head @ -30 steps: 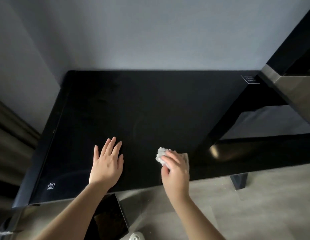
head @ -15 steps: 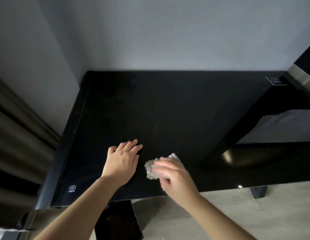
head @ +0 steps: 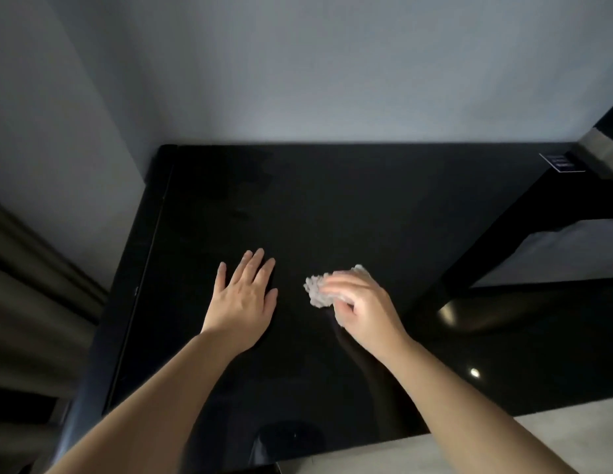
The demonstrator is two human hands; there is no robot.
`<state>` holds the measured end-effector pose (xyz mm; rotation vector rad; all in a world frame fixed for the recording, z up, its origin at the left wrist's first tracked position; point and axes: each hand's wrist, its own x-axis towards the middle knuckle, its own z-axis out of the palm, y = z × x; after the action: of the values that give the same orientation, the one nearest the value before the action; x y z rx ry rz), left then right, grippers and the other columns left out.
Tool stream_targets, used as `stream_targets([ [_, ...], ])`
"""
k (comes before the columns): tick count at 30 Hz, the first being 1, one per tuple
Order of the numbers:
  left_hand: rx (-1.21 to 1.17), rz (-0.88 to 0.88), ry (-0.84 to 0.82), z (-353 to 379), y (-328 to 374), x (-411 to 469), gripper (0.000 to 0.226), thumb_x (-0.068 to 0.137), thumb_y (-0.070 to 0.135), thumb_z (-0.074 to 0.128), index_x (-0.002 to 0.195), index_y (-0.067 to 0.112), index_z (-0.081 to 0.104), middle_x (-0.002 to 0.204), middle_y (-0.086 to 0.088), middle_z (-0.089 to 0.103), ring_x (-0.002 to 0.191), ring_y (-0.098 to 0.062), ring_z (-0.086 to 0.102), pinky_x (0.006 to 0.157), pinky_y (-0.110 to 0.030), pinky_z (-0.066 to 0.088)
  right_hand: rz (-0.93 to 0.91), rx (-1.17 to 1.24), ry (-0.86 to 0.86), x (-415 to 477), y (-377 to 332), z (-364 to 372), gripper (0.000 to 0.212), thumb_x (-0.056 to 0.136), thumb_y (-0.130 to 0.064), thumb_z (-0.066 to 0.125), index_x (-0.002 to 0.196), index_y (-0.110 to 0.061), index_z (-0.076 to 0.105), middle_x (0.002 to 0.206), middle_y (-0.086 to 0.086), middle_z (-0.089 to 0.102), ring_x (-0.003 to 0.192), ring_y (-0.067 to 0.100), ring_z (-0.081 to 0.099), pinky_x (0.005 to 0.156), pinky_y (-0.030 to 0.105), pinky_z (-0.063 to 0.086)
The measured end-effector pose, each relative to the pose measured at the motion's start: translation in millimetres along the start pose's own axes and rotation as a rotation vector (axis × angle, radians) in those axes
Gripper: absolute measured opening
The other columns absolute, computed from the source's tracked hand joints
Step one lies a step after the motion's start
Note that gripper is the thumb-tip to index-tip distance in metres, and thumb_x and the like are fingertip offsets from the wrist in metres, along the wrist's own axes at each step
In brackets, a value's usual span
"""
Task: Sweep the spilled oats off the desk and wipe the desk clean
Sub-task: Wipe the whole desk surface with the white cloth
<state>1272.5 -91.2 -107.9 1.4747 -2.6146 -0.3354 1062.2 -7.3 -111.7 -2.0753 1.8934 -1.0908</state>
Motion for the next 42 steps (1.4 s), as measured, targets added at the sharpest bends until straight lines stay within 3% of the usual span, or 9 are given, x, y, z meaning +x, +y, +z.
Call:
stream_targets([
  [3, 0.005, -0.003, 0.033, 3.8, -0.1, -1.0, 0.058, 0.098, 0.042, 0.022, 0.153, 0.024, 0.014, 0.161, 0.005, 0.006, 0.148, -0.012, -0.004, 0.120, -0.042, -0.004, 0.081, -0.041, 0.056, 23.6, 6.5, 12.4, 0.030, 0.078, 0.006, 0.069, 0.098, -0.016, 0.076, 0.106, -0.006, 0.071, 0.105, 0.002, 0.060, 0.106, 0.038, 0.043],
  [10, 0.030, 0.012, 0.029, 6.0, -1.0, -0.4, 0.072, 0.088, 0.049, -0.001, 0.152, 0.023, 0.017, 0.161, 0.003, 0.009, 0.148, -0.014, -0.001, 0.119, -0.044, -0.002, -0.172, 0.008, -0.090, 18.8, 10.2, -9.2, 0.034, 0.083, 0.009, 0.060, 0.092, -0.020, 0.076, 0.107, -0.012, 0.070, 0.107, 0.005, 0.062, 0.101, 0.036, 0.044],
  [14, 0.022, 0.009, 0.018, 6.6, -1.5, 1.9, 0.071, 0.088, 0.049, -0.002, 0.152, 0.024, 0.015, 0.161, 0.003, 0.008, 0.148, -0.014, -0.003, 0.119, -0.044, -0.002, 0.199, -0.140, 0.112, 75.6, 35.0, 7.4, 0.029, 0.080, 0.006, 0.064, 0.094, -0.017, 0.077, 0.102, -0.005, 0.072, 0.098, 0.003, 0.057, 0.092, 0.046, 0.051],
  [21, 0.040, -0.016, 0.015, 3.3, 0.2, 3.7, 0.059, 0.092, 0.045, 0.024, 0.142, 0.020, 0.042, 0.152, -0.001, 0.036, 0.144, -0.018, 0.027, 0.116, -0.050, 0.021, -0.104, 0.042, -0.111, 9.3, 9.2, -3.7, 0.024, 0.085, 0.001, 0.063, 0.098, -0.014, 0.076, 0.111, -0.007, 0.069, 0.113, 0.008, 0.060, 0.104, 0.032, 0.043],
  [25, 0.091, -0.024, 0.072, -3.6, 3.7, 22.5, 0.042, 0.085, 0.039, 0.054, 0.121, 0.019, 0.061, 0.126, -0.001, 0.059, 0.116, -0.021, 0.056, 0.094, -0.046, 0.045, 0.115, -0.057, 0.066, 70.6, 32.9, 9.3, 0.026, 0.081, 0.002, 0.063, 0.095, -0.015, 0.076, 0.104, -0.006, 0.071, 0.101, 0.002, 0.060, 0.090, 0.039, 0.053],
  [27, 0.100, -0.037, 0.091, -6.1, 4.0, 33.0, 0.039, 0.082, 0.035, 0.061, 0.117, 0.018, 0.062, 0.117, -0.001, 0.060, 0.104, -0.021, 0.058, 0.086, -0.042, 0.047, 0.130, -0.070, 0.061, 75.2, 26.2, 15.3, 0.028, 0.078, 0.005, 0.068, 0.093, -0.016, 0.077, 0.103, -0.006, 0.072, 0.101, -0.001, 0.059, 0.098, 0.032, 0.049],
  [33, 0.046, -0.067, 0.184, -2.9, 0.4, 68.5, 0.042, 0.083, 0.029, 0.061, 0.123, 0.014, 0.058, 0.134, -0.007, 0.053, 0.127, -0.025, 0.049, 0.096, -0.048, 0.044, -0.180, 0.134, -0.195, 64.9, 43.2, -0.6, 0.024, 0.084, 0.003, 0.066, 0.097, -0.014, 0.076, 0.108, -0.007, 0.070, 0.111, 0.005, 0.061, 0.101, 0.030, 0.045],
  [39, 0.108, -0.111, 0.085, -10.2, 0.0, 134.2, 0.056, 0.096, 0.039, 0.036, 0.149, 0.022, 0.028, 0.159, -0.001, 0.018, 0.148, -0.017, 0.010, 0.117, -0.047, 0.012, 0.025, 0.061, -0.044, 171.4, 97.7, 29.6, 0.029, 0.080, 0.005, 0.065, 0.096, -0.016, 0.077, 0.107, -0.007, 0.071, 0.105, 0.006, 0.063, 0.094, 0.040, 0.051],
  [42, 0.083, -0.172, 0.086, -12.0, -7.4, 166.7, 0.058, 0.099, 0.041, 0.029, 0.152, 0.023, 0.014, 0.162, 0.001, 0.003, 0.148, -0.015, -0.004, 0.119, -0.045, 0.001, -0.108, 0.123, -0.151, 147.3, 87.1, 20.8, 0.020, 0.084, -0.002, 0.066, 0.093, -0.016, 0.076, 0.107, -0.010, 0.070, 0.110, 0.002, 0.060, 0.101, 0.032, 0.046],
])
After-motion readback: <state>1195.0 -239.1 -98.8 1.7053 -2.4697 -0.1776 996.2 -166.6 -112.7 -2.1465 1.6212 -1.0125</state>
